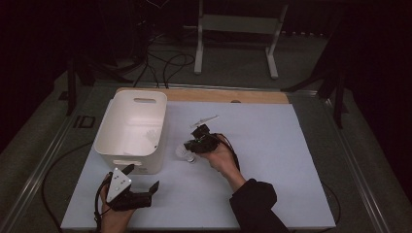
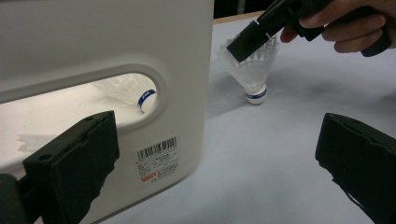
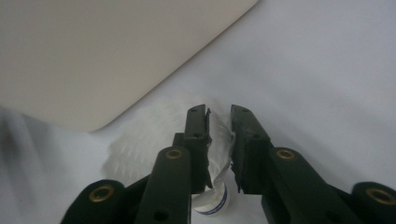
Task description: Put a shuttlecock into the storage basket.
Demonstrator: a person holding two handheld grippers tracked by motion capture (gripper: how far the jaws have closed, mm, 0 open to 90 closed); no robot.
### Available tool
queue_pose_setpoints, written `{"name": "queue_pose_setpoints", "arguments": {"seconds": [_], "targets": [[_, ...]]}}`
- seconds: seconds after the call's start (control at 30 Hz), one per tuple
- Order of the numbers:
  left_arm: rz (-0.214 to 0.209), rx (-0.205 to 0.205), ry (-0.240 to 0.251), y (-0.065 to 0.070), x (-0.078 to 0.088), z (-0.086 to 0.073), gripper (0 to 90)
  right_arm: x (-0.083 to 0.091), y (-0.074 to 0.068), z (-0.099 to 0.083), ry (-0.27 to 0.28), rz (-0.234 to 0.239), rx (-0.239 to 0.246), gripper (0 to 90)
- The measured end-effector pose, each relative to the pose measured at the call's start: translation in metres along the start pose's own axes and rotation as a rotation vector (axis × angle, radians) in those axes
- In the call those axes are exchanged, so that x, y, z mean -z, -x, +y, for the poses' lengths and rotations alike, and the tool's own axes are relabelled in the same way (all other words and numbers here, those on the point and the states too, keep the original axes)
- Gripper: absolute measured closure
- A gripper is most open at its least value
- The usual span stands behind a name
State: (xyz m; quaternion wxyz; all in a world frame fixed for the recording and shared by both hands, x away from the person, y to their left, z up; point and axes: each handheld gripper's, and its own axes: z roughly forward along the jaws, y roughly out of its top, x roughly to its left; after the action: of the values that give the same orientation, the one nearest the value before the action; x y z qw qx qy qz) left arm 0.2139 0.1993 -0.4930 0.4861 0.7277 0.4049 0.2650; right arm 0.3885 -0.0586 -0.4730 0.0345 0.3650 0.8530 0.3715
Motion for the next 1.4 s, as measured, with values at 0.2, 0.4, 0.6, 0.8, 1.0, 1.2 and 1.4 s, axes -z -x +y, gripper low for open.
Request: {"name": "queue_pose_setpoints", "arguments": {"seconds": [0.2, 0.4, 0.6, 0.8, 1.0, 1.2, 1.4], "targets": [[-0.001, -0.002, -0.002, 0.000, 0.000, 0.000, 0.1, 0.000, -0.002, 0.000, -0.010, 0.002, 0.009, 89.2], [-0.001, -0.001, -0.002, 0.001, 0.000, 0.000, 0.1, 0.003, -0.004, 0.003, 0.006, -0.013, 0.038, 89.3], [0.000, -0.002, -0.003, 0.001, -0.001, 0.000, 0.1, 0.006, -0.004, 0.005, 0.020, -0.026, 0.041, 89.2], [0.001, 0.001, -0.001, 0.001, -0.001, 0.000, 0.1, 0.007, -0.004, 0.005, 0.031, -0.034, 0.038, 89.0], [0.000, 0.000, -0.002, 0.001, -0.001, 0.000, 0.1, 0.010, -0.005, 0.006, 0.041, -0.037, 0.042, 88.9], [0.001, 0.001, 0.002, 0.000, 0.000, 0.000, 0.1, 0.011, -0.008, 0.008, 0.048, -0.039, 0.039, 89.0], [0.002, 0.001, 0.004, 0.000, 0.000, 0.000, 0.1, 0.012, -0.008, 0.009, 0.053, -0.039, 0.051, 88.9]]}}
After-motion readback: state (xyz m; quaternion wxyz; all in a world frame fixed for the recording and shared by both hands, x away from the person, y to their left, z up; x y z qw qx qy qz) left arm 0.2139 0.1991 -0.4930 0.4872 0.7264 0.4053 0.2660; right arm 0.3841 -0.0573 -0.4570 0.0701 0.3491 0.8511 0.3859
